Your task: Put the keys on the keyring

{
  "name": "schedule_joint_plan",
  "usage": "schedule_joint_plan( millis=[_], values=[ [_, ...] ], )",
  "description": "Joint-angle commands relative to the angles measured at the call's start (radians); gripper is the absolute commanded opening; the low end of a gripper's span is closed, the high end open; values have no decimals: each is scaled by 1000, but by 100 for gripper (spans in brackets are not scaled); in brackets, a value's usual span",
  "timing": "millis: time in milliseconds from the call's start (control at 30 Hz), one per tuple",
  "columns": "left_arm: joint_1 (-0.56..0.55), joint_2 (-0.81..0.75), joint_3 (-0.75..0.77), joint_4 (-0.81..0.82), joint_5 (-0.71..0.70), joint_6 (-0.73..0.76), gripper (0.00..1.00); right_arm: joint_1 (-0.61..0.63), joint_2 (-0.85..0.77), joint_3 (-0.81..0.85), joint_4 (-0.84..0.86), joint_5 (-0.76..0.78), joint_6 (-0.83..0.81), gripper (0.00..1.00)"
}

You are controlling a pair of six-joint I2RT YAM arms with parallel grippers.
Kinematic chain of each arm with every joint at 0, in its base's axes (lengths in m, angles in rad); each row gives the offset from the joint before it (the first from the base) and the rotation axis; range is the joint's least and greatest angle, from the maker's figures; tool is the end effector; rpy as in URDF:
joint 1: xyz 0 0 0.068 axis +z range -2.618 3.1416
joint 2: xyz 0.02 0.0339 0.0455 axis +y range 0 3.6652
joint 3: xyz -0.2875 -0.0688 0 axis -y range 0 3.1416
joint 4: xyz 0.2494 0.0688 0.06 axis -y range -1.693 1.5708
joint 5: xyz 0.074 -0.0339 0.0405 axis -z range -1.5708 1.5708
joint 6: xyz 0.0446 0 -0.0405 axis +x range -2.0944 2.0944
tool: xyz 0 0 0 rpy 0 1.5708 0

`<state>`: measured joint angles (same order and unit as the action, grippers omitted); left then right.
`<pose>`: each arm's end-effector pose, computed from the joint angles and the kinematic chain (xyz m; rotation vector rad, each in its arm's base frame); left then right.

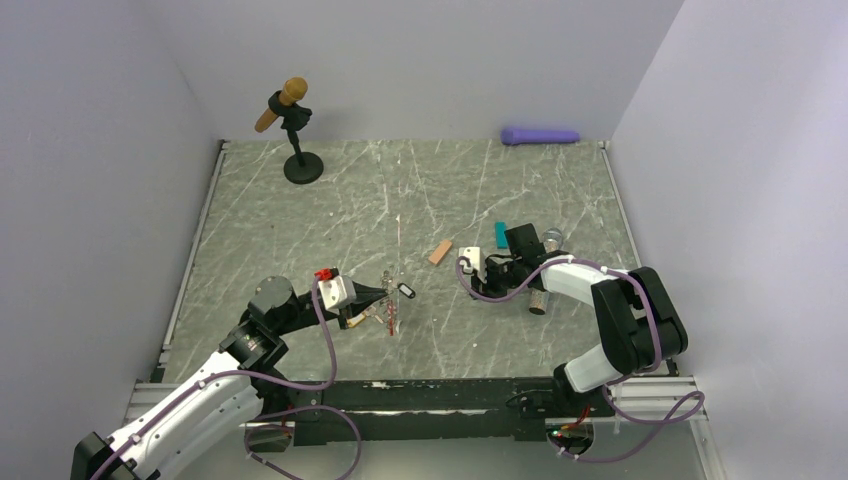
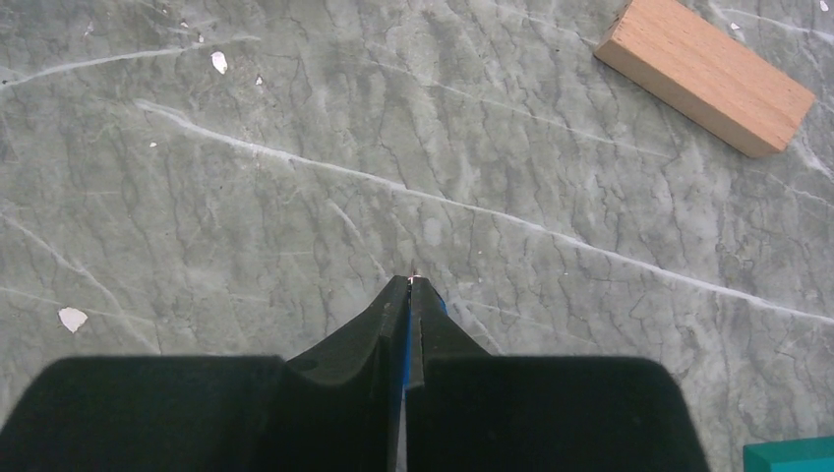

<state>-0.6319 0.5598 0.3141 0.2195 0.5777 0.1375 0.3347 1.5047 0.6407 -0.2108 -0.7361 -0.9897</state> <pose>0.1020 -0.1048 0.2608 1.0251 1.3033 -0.8385 0.2353 0.1135 0.1555 -1.6375 1.7245 0.6714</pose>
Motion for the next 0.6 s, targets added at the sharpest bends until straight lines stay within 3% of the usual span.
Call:
schedule_joint_plan(
  millis=[0,167,567],
  values=[
    [3,-7,23,38,2,10,0,5,1,31,9,-8,-6,7],
    [3,-8,24,36,1,11,0,5,0,30,6,-8,-10,0],
    [4,-21,31,24,10,11,0,-16,-51,69,-66,-104,-13,0]
  ],
)
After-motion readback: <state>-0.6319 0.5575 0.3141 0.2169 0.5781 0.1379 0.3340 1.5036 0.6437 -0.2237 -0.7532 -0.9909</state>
